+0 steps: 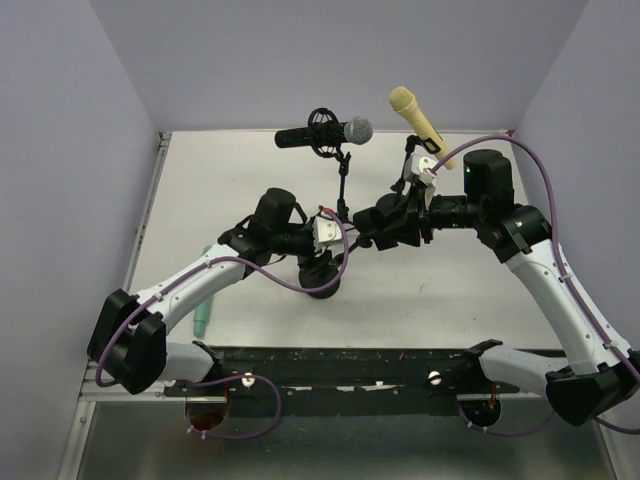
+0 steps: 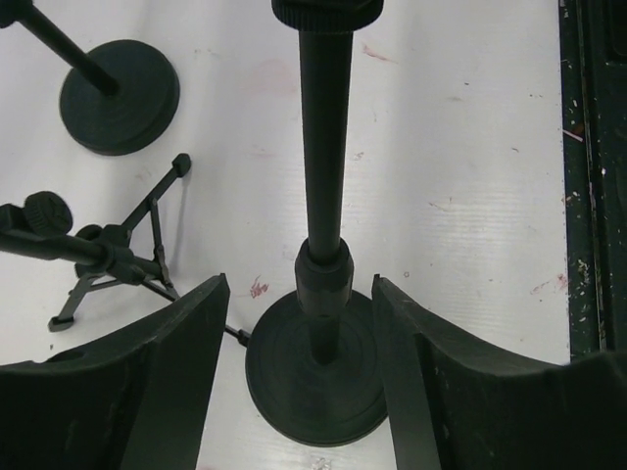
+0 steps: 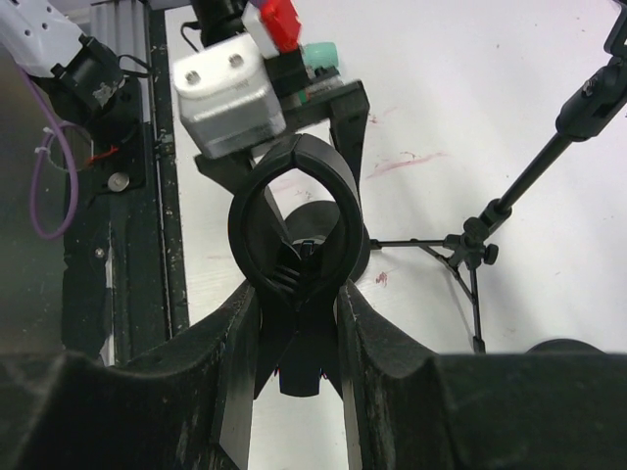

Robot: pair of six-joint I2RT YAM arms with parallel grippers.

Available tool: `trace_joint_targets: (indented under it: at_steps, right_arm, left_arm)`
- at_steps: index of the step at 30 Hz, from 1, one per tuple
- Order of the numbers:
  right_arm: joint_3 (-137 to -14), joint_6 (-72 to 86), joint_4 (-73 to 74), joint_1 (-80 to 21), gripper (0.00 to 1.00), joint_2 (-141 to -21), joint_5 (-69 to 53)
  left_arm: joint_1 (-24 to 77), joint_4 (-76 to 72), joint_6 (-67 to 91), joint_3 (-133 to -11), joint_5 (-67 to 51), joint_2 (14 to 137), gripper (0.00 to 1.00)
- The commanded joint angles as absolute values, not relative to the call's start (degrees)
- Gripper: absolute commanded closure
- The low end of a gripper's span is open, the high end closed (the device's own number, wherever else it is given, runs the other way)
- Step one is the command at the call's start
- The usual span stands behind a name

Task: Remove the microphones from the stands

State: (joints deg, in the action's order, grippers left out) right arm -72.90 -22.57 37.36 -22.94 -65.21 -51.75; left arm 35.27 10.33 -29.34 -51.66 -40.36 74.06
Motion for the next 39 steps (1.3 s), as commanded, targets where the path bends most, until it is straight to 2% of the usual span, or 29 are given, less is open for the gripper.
trace_joint_targets:
  at_steps: [1, 3, 5, 9, 10, 12, 14, 16, 17, 20, 24, 25, 26, 27, 28, 30, 33, 35, 39]
  right_arm:
    - [-73.5, -22.7, 41.9, -23.4, 0.99, -66.1, -52.3]
    - [-73.7, -23.0, 42.3, -23.5, 0.99, -66.3, -52.3]
    - [-73.9, -23.0, 42.4, -23.5, 0.99, -66.3, -51.9]
    - [-73.7, -15.9, 38.1, -23.5, 0.99, -66.0, -49.4]
    - [-73.8, -12.3, 35.9, -23.5, 0.99, -65.9, -47.3]
    - [-75.2, -1.3, 32.5, -23.5, 0.99, -67.1, -38.7]
    - [-78.3, 8.6, 34.0, -23.4, 0.99, -69.8, -31.9]
    - [-81.4, 13.7, 38.8, -23.4, 0.99, -73.9, -32.4]
    - [-82.6, 15.6, 42.3, -23.3, 0.99, -76.6, -35.3]
    - [-81.5, 18.6, 46.1, -23.3, 0.99, -82.1, -43.8]
    - [-77.6, 17.1, 40.7, -23.3, 0.99, -80.7, -46.0]
    - [-77.3, 16.8, 39.9, -23.3, 0.99, -80.3, -46.5]
    - [-77.2, 16.1, 39.5, -23.3, 0.99, -80.1, -46.8]
    - [-77.1, 15.4, 38.9, -23.3, 0.99, -79.7, -47.0]
    - [-76.9, 13.7, 38.5, -23.4, 1.00, -79.0, -47.4]
    - [-76.3, 9.3, 37.4, -23.4, 0.99, -77.4, -49.3]
    - [-73.9, 1.7, 34.1, -23.4, 0.99, -73.6, -51.8]
    - [-72.3, -5.2, 33.2, -23.4, 0.99, -71.1, -53.5]
    - [-70.1, -15.4, 33.5, -23.4, 0.99, -67.8, -55.5]
  left_arm:
    - [36.1, 9.1, -31.0, -54.8, -46.4, 80.1, 0.35]
    - [37.1, 8.2, -31.5, -55.2, -46.5, 81.3, 0.41]
    - [38.0, 9.0, -32.6, -55.7, -46.1, 82.3, 0.53]
    - [38.8, 12.3, -33.8, -56.7, -43.3, 82.4, 0.93]
    - [38.8, 12.2, -32.8, -56.1, -41.8, 81.6, 1.00]
    - [39.8, 6.9, -26.8, -52.4, -34.4, 77.6, 1.00]
    - [43.5, -3.9, -18.5, -46.5, -12.5, 72.1, 1.00]
    - [47.6, -9.8, -14.5, -42.3, 4.8, 68.6, 1.00]
    - [49.1, -10.4, -12.9, -41.7, 8.7, 68.1, 1.00]
    - [50.6, -6.3, -9.8, -43.1, 8.5, 69.8, 1.00]
    - [51.2, -6.8, -9.0, -42.4, 8.0, 70.6, 1.00]
    - [51.2, -5.8, -9.7, -42.5, 7.0, 70.4, 0.93]
    - [51.2, -4.6, -10.5, -42.7, 5.4, 69.9, 0.81]
    - [51.1, -3.1, -11.3, -42.8, 4.6, 68.9, 0.62]
    - [50.7, -1.8, -11.9, -42.8, 3.3, 67.9, 0.48]
    - [48.7, 3.0, -13.3, -42.9, -6.1, 64.8, 0.34]
    - [42.9, 6.8, -14.3, -42.1, -19.6, 60.9, 0.23]
    - [38.6, 9.4, -15.1, -42.9, -31.4, 60.8, 0.22]
    - [34.5, 16.6, -19.9, -46.3, -46.8, 66.0, 0.24]
